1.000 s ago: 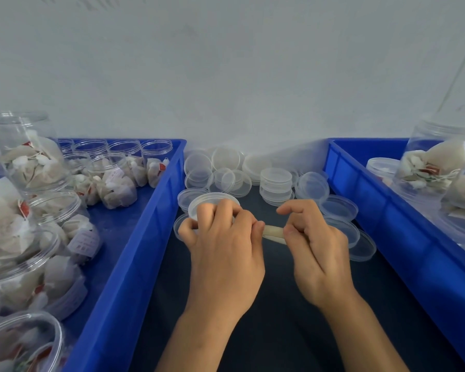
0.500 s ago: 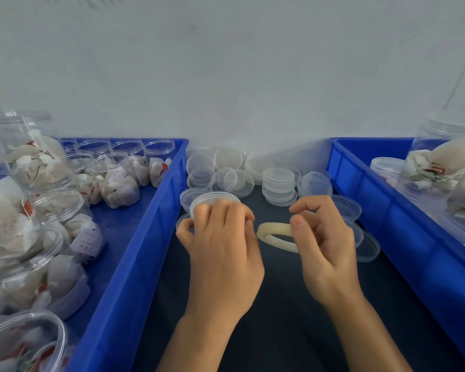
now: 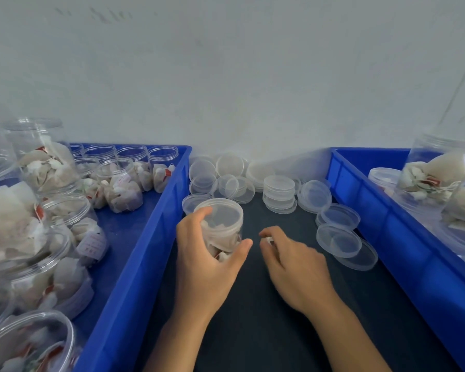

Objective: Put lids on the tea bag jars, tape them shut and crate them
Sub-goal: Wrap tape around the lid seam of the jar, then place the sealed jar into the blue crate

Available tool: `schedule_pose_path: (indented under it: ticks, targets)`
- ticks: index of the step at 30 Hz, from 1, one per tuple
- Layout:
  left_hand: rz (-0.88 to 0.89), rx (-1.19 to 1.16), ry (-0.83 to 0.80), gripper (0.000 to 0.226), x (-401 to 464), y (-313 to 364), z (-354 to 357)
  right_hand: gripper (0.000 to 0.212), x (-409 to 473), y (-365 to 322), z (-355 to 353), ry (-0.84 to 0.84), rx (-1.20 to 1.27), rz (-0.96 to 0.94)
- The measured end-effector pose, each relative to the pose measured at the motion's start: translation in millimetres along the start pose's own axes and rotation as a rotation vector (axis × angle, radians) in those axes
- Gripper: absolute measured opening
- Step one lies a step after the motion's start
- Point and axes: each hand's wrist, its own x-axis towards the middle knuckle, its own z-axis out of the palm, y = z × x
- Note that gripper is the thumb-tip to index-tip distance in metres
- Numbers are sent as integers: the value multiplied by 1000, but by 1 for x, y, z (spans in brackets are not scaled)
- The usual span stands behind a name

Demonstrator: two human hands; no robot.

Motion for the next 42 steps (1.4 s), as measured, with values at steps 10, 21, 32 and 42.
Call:
schedule_pose_path:
  ticks: [10,21,32,42]
  targets:
    - [-18,-32,25,58,4,-2,0,28,-2,-5,10,-155,83,-74]
    - [18,29,73,58,6,-2,8,44,7,-29,-4,63,838,18]
    - [6,-113,37,58,1,-2,1,37,9,-46,-3,16,806,-72]
    - [-84,-124,-38,76,1,-5,2,54,17,-60,-10,-40,529,-41]
